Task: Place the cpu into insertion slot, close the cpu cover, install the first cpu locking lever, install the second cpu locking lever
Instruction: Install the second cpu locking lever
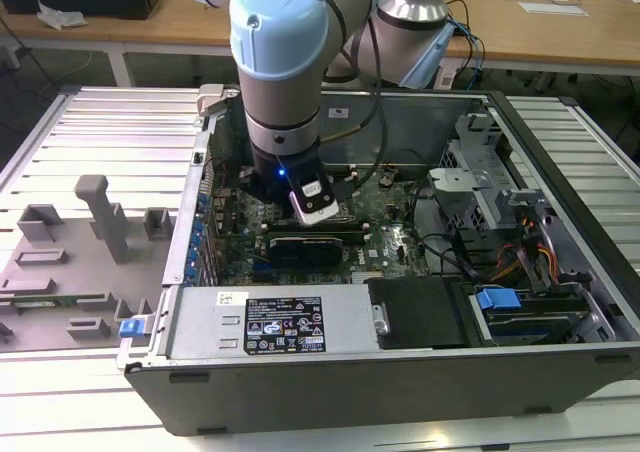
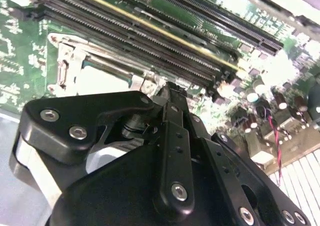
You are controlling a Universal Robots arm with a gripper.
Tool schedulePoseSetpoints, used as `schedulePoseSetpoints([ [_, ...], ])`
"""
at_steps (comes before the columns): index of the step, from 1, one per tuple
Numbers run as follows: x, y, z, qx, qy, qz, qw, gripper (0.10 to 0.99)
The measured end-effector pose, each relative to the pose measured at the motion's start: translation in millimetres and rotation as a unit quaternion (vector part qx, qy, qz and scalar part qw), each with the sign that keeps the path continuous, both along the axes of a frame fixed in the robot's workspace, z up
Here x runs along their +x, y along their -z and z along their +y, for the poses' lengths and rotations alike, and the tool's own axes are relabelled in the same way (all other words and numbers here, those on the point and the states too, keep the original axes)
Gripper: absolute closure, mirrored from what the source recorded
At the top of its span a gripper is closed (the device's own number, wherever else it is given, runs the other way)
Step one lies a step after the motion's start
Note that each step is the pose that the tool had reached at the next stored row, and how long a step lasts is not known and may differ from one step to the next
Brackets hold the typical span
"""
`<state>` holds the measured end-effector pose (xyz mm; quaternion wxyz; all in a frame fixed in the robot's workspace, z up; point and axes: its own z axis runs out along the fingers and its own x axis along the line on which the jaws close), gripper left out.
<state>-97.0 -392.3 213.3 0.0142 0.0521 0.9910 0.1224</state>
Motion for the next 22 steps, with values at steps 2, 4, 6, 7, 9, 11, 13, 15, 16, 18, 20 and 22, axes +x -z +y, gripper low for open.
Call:
schedulePoseSetpoints([
  [2, 0.4, -12.0, 0.0, -0.0001, 0.000, 0.0000, 1.0000, 0.980],
  [4, 1.2, -14.6, 0.0, -0.0067, 0.000, -0.0001, 1.0000, 0.980],
  [6, 3.9, -17.3, 0.0, -0.0168, 0.000, 0.0000, 0.9999, 0.980],
  [7, 5.7, -17.7, 0.0, -0.0190, 0.000, 0.0000, 0.9998, 0.980],
  [9, 11.2, -18.2, 0.0, -0.0237, 0.000, 0.0001, 0.9997, 0.980],
  [11, 21.3, -18.4, 0.0, -0.0284, 0.000, 0.0006, 0.9996, 0.980],
  [13, 28.9, -18.7, 0.0, -0.0332, 0.001, 0.0013, 0.9994, 0.980],
  [15, 36.6, -19.0, 0.1, -0.0407, 0.001, 0.0019, 0.9992, 0.980],
  [16, 39.0, -19.1, 0.6, -0.0449, 0.001, 0.0021, 0.9990, 0.980],
  [18, 43.1, -19.0, 4.8, -0.0529, 0.001, 0.0021, 0.9986, 0.980],
  [20, 45.8, -19.1, 11.9, -0.0557, 0.001, 0.0021, 0.9984, 0.980],
  [22, 47.3, -19.1, 18.7, -0.0574, 0.001, 0.0021, 0.9983, 0.980],
])
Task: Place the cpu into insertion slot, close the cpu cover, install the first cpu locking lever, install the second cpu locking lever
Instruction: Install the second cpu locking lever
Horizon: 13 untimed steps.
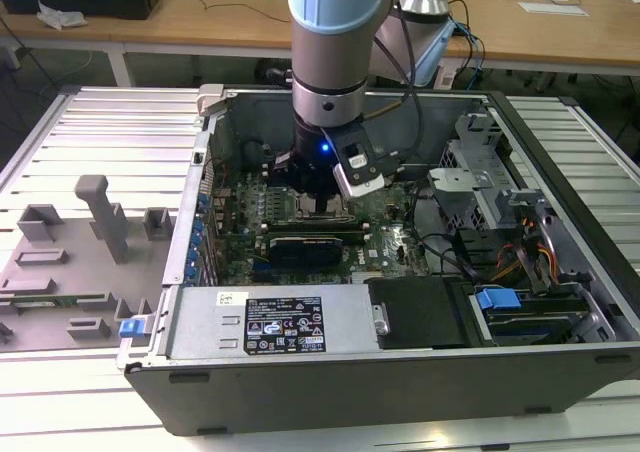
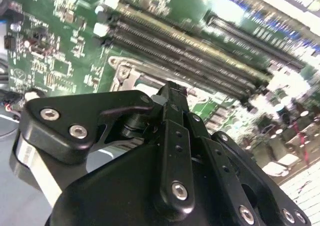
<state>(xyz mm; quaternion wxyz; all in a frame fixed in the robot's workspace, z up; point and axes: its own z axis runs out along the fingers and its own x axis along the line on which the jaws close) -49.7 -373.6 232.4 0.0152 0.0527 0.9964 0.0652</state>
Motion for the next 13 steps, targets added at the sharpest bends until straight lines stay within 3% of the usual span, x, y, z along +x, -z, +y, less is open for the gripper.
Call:
schedulePoseSetpoints([
  [1, 0.6, 0.0, 2.8, -0.0005, 0.000, 0.0000, 1.0000, 0.980],
  [2, 2.3, 0.0, 9.5, -0.0015, 0.000, 0.0000, 1.0000, 0.980],
  [5, 6.1, 0.0, 17.7, -0.0025, -0.001, 0.0000, 1.0000, 0.980],
  [13, 8.2, -2.5, 24.3, -0.0027, -0.016, 0.0000, 0.9999, 0.980],
])
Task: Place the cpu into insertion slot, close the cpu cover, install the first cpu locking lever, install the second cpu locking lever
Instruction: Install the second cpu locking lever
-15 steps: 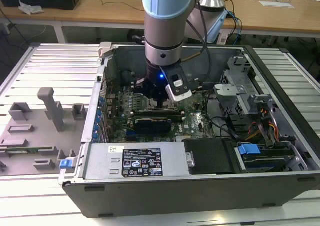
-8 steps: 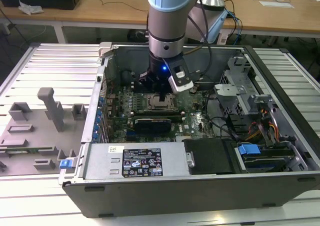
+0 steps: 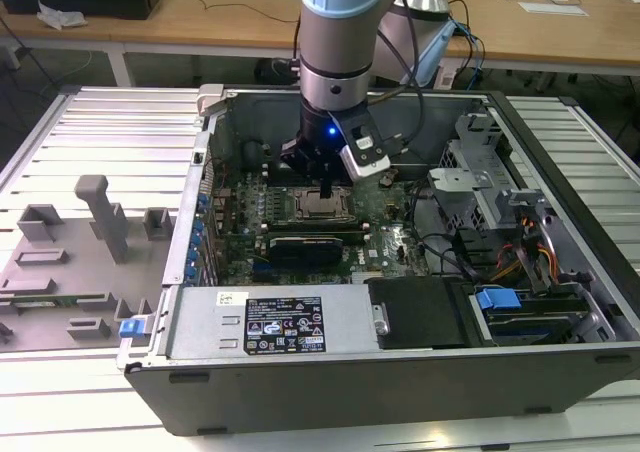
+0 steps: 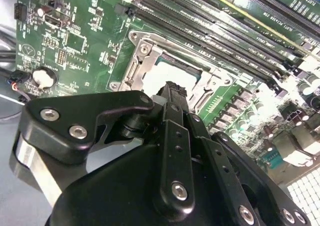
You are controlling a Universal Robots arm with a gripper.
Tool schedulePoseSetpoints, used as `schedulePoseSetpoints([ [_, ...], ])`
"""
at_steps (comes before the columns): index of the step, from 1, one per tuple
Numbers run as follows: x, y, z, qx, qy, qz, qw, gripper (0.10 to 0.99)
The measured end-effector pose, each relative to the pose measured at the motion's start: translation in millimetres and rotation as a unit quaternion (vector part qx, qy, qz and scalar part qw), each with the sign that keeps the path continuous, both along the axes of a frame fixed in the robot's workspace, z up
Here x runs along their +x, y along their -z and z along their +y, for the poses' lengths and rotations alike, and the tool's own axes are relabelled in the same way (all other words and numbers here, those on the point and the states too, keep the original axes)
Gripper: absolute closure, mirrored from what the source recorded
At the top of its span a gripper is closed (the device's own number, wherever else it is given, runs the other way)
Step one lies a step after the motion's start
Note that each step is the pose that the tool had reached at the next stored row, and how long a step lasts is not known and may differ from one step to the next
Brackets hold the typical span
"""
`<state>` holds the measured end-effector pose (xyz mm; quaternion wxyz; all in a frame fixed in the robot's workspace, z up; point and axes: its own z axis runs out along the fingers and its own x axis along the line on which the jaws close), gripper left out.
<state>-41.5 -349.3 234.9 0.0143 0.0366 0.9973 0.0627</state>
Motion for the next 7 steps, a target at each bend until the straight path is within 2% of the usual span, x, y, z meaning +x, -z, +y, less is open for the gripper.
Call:
schedulePoseSetpoints([
  [7, 0.0, -1.1, 0.1, -0.0001, -0.001, 0.0000, 1.0000, 0.980],
])
